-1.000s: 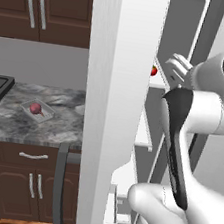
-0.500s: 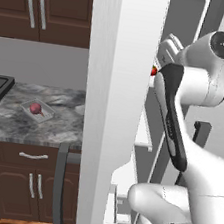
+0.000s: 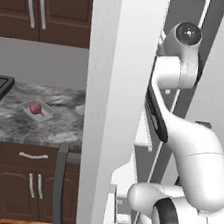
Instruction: Take the onion and tomato out of the freezer and place them in the tupperware container on the counter. Then put the tupperware containing the vegetables back in the freezer.
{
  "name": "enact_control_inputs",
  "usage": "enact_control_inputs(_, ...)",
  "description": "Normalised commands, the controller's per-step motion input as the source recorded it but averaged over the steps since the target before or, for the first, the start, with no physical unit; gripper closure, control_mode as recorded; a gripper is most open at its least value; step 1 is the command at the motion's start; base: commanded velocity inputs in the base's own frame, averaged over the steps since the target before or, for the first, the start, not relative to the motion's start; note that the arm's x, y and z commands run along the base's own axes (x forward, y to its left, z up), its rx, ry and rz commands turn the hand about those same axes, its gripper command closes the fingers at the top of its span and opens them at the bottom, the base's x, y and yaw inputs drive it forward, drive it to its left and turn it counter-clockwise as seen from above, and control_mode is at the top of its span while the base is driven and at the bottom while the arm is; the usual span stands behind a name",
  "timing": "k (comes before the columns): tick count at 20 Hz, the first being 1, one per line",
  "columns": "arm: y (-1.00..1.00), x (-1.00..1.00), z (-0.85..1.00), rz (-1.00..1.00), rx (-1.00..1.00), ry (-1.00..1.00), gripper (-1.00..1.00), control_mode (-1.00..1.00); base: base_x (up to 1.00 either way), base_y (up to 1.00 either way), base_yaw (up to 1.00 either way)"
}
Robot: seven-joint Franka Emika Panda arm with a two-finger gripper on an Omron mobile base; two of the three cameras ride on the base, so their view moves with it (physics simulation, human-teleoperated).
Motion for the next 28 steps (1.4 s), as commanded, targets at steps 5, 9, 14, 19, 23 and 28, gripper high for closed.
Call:
enact_control_inputs(5,0.0,0.83,0.0,-0.11,0.09,0.08,-1.0,-1.0,0.0,0.0,0.0)
enact_control_inputs(9,0.0,0.75,0.0,-0.08,0.13,0.09,-1.0,-1.0,0.0,0.0,0.0)
enact_control_inputs(14,0.0,0.69,-0.03,-0.1,0.08,0.08,-1.0,-1.0,0.0,0.0,0.0)
enact_control_inputs(19,0.0,0.36,-0.09,-0.14,0.02,0.06,-1.0,-1.0,0.0,0.0,0.0)
enact_control_inputs(23,0.0,0.15,-0.07,-0.19,0.02,0.07,-1.0,-1.0,0.0,0.0,0.0)
enact_control_inputs(28,0.0,0.19,-0.07,-0.23,0.03,0.11,-1.0,-1.0,0.0,0.0,0.0)
